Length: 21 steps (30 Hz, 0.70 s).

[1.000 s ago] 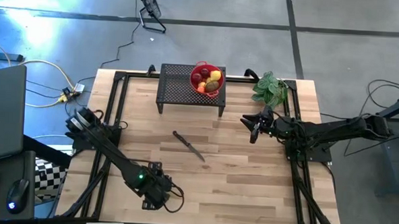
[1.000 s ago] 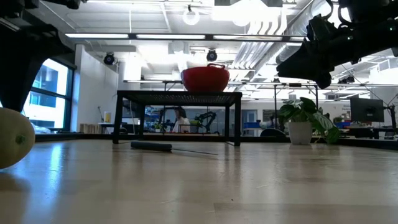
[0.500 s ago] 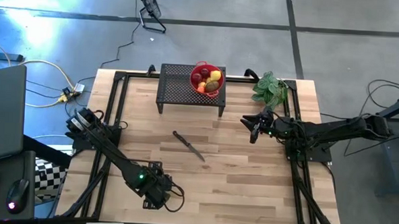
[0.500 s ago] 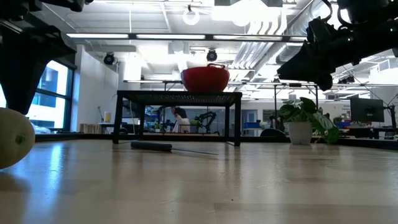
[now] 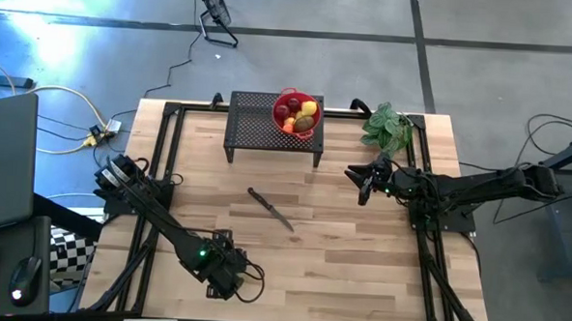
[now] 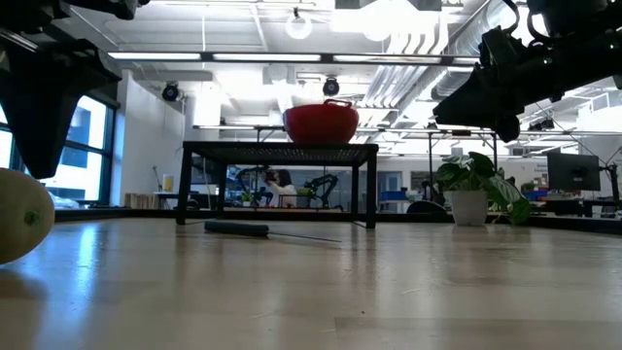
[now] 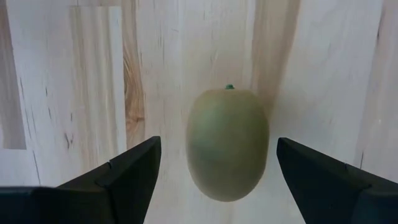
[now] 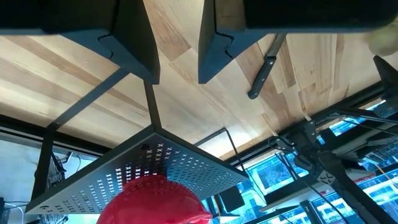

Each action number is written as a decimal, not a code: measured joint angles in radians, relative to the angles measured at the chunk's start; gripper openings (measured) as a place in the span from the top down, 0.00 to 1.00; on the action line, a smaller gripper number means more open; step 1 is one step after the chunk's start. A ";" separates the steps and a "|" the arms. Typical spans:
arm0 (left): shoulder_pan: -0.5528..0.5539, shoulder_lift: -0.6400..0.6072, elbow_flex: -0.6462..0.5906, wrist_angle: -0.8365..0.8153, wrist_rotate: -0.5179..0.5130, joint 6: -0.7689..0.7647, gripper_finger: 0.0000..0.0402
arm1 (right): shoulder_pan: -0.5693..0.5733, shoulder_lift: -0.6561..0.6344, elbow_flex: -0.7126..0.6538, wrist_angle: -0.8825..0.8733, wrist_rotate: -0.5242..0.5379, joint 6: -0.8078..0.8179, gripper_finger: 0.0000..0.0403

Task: Pick & Place Fruit
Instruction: Put the kiwi into the colander on the shelf

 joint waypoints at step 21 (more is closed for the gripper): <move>0.000 0.082 -0.001 0.022 0.035 -0.005 0.22 | 0.000 0.000 0.000 -0.001 0.000 0.000 0.74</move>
